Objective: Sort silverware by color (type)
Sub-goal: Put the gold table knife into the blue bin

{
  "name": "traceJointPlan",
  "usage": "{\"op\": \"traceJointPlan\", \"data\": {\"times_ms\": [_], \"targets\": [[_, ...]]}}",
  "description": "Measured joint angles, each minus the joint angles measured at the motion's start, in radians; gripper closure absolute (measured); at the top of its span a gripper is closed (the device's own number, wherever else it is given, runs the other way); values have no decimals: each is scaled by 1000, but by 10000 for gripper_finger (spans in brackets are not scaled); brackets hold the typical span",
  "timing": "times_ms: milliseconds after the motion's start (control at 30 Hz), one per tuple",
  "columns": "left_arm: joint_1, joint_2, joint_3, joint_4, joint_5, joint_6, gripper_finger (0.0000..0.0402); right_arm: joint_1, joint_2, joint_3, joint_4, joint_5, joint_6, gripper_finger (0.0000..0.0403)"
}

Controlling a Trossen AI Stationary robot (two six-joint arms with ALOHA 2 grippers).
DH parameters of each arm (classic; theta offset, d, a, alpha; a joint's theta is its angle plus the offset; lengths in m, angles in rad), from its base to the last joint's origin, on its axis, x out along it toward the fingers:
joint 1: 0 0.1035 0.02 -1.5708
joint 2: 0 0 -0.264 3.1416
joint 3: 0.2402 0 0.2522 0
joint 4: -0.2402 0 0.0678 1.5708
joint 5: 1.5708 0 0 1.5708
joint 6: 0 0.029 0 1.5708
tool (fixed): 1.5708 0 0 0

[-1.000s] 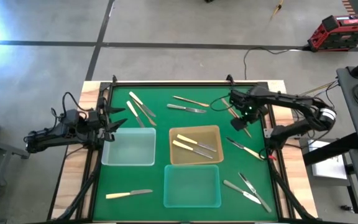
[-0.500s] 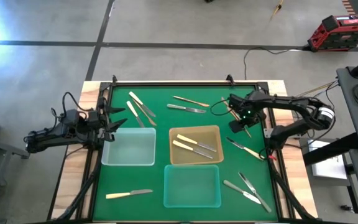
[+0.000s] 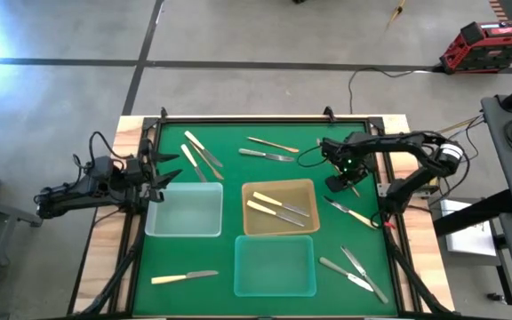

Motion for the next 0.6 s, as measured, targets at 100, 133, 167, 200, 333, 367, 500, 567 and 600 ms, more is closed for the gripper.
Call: {"op": "traceJointPlan", "data": {"times_ms": [100,133,167,200,333,367,500,567,600], "targets": [[0,0,0,0,0,0,209,0,14,1,4,-3,-5,201],[0,0,0,0,0,0,209,0,17,0,5,-4,-5,209],[0,0,0,0,0,0,209,0,20,0,7,-5,-5,219],[0,0,0,0,0,0,209,0,25,1,9,-7,-5,232],[0,0,0,0,0,0,209,-5,44,1,14,-19,-8,299],[0,0,0,0,0,0,209,-6,51,1,14,-25,-9,318],[0,0,0,0,0,0,209,-6,71,3,15,-30,-24,379],[0,0,0,0,0,0,209,-6,74,3,17,-31,-24,383],[0,0,0,0,0,0,209,-6,73,3,18,-31,-24,384]]}}
